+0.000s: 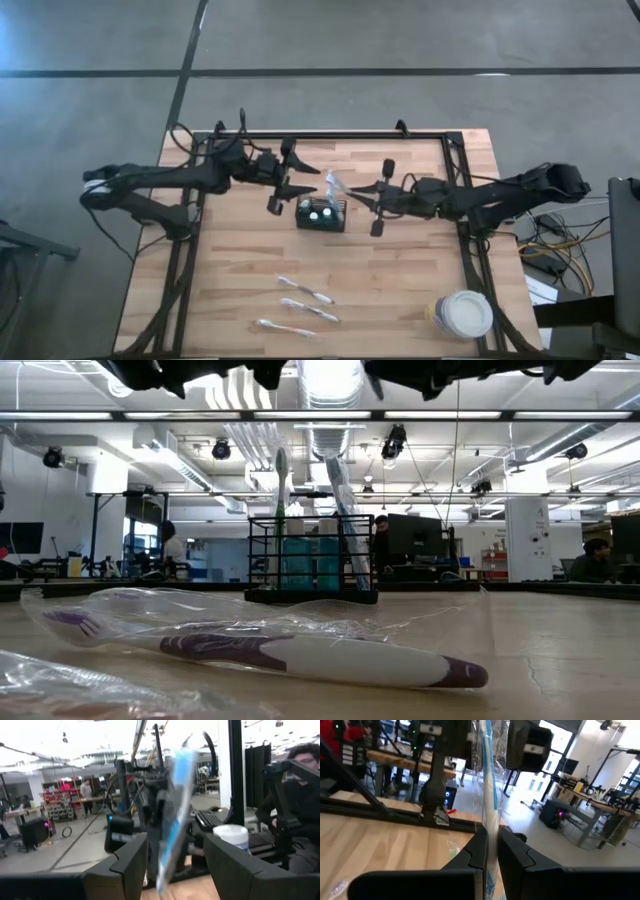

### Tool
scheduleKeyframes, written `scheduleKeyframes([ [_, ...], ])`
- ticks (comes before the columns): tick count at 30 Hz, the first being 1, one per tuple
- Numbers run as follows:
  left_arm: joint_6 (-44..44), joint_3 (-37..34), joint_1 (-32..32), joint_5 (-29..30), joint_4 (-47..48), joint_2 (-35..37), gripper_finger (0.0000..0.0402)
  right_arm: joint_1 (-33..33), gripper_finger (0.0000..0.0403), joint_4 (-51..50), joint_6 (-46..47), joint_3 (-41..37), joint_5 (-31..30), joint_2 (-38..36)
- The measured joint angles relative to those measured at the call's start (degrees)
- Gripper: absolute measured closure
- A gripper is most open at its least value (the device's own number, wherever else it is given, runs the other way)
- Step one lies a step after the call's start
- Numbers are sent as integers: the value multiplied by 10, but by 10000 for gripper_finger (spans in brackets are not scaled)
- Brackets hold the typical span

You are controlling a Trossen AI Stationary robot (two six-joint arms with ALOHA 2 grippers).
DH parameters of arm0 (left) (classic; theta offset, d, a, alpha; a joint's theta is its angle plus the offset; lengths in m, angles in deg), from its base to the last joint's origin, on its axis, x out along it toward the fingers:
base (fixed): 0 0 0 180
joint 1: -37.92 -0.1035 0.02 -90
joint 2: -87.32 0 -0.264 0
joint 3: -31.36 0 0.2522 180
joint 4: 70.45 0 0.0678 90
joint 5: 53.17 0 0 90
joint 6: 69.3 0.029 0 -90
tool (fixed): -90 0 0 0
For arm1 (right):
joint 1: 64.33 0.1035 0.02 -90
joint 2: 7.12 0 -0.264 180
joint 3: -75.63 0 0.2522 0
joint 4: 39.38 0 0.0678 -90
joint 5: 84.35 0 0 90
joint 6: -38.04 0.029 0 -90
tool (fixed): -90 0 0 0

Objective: Pick & Place toothbrushing station
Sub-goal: Put the blue toothbrush into the wire organizer

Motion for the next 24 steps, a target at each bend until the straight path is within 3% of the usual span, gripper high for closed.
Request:
scheduleKeyframes([
  [12,-4,43,4,0,-1,-59,204,-3,381,-1,-19,46,-6,66],
  [24,-1,46,8,-12,29,-47,204,-17,381,3,-11,49,-10,66],
])
